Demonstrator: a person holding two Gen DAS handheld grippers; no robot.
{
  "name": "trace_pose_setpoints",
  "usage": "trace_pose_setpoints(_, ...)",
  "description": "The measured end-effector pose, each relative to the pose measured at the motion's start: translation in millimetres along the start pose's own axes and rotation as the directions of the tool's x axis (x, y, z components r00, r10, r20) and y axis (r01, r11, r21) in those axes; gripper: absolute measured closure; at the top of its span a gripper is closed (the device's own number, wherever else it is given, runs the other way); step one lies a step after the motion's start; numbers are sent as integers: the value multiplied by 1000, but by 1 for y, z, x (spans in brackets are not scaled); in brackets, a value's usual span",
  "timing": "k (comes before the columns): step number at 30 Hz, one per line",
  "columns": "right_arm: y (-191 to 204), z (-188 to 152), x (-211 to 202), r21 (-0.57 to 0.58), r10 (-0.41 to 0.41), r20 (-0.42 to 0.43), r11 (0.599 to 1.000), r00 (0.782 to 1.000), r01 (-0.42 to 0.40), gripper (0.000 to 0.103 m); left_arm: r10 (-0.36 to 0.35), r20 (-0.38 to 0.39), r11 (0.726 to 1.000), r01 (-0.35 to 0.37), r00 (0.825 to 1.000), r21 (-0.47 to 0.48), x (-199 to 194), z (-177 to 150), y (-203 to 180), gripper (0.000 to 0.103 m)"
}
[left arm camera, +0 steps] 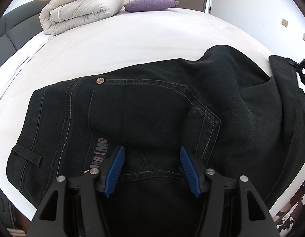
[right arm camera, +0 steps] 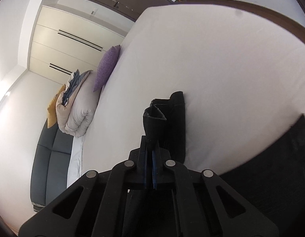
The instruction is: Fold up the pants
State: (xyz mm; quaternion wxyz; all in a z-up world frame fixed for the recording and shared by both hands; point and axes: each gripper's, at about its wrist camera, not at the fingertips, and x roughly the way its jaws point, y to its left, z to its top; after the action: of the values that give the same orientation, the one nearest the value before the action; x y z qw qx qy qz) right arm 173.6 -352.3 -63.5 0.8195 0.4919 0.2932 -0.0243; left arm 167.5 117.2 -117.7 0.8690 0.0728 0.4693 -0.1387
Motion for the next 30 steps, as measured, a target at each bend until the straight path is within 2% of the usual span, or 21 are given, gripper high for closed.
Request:
trace_pose_setpoints(6, -37, -35, -112, 24, -51, 75, 999, 996, 49, 101, -12, -14, 1000, 12, 1000, 6, 0, 3, 2, 43)
trace_pose_setpoints(10, -81, -77, -160, 79, -125, 61, 990, 990, 120, 101, -8, -22, 1000, 8, 1000, 5, 0, 5, 2, 43)
trace_pose_setpoints(12, -102, -97, -171, 111, -153, 47, 983, 987, 147, 101, -6, -26, 1000, 6, 1000, 1, 1, 7, 2, 43)
trace_pose_setpoints(16, -121, -118, -180, 166, -138, 49, 978, 989, 128, 101, 8, -42, 1000, -8, 999, 0, 1, 10, 0, 42)
trace_pose_setpoints(21, -113, -123, -196, 158, -124, 78, 981, 989, 110, 101, 37, -40, 999, -38, 999, -19, 0, 10, -1, 41)
trace_pose_setpoints(26, -141, -132, -213, 191, -119, 72, 976, 990, 103, 102, 58, -33, 998, -59, 998, -33, -2, 8, -7, 37)
trace_pose_setpoints(30, -140, -131, -212, 187, -121, 79, 977, 989, 104, 102, 50, -28, 998, -52, 998, -45, -3, 7, -6, 37)
